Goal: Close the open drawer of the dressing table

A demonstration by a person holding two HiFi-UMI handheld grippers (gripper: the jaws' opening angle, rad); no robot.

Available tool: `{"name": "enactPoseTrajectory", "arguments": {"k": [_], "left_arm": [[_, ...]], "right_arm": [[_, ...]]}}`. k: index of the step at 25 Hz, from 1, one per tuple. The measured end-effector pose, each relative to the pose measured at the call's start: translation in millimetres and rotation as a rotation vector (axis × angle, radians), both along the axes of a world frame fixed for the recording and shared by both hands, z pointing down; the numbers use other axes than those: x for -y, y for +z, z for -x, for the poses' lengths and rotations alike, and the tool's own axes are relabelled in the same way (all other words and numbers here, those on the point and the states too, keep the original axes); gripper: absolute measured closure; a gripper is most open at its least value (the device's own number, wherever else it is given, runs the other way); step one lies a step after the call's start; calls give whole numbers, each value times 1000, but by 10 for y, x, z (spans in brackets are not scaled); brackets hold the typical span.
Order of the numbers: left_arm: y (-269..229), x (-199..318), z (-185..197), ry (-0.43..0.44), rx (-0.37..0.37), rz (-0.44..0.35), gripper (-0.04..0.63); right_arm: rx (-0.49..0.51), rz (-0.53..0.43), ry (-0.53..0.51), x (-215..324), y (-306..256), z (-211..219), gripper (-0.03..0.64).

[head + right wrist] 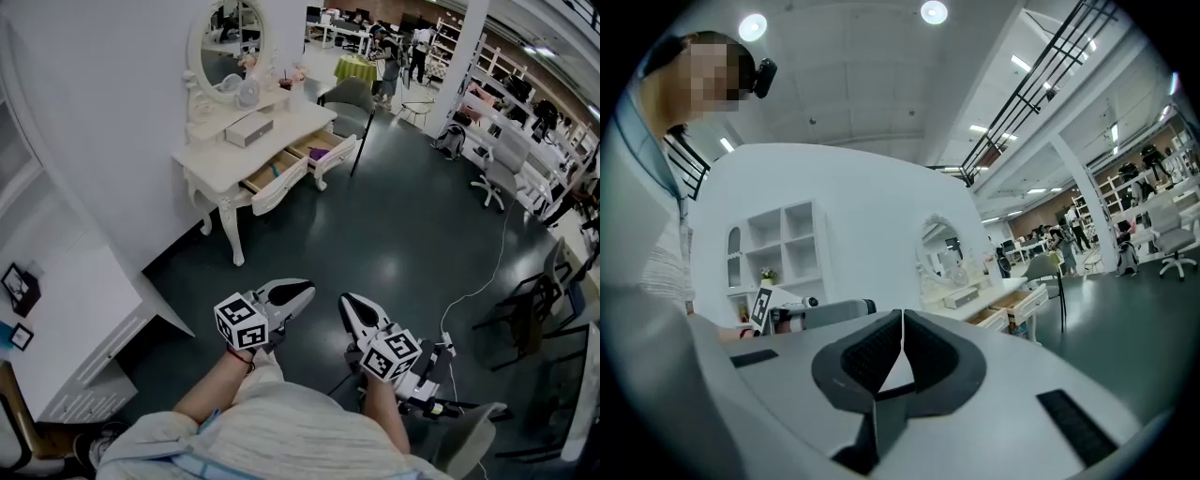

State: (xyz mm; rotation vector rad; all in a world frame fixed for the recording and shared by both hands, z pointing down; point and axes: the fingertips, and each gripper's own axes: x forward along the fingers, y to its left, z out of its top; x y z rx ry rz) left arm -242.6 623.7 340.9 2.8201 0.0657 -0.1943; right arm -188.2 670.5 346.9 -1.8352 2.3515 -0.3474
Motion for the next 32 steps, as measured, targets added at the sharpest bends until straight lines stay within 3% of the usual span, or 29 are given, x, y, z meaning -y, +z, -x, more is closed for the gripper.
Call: {"name": "enactPoseTrajectory", "arguments": {"k": [8, 20, 32], "left_arm": [[138, 759, -106, -36, -27, 35, 565], [99, 2322, -402, 13, -17, 26, 565], [186, 3328, -248, -48, 1, 14, 565]], "right_arm": [[-3, 31, 8, 635, 146, -207, 606], [-23, 31, -30, 2362, 44, -476, 606], [-33, 49, -92, 3458, 169, -380, 606]]}}
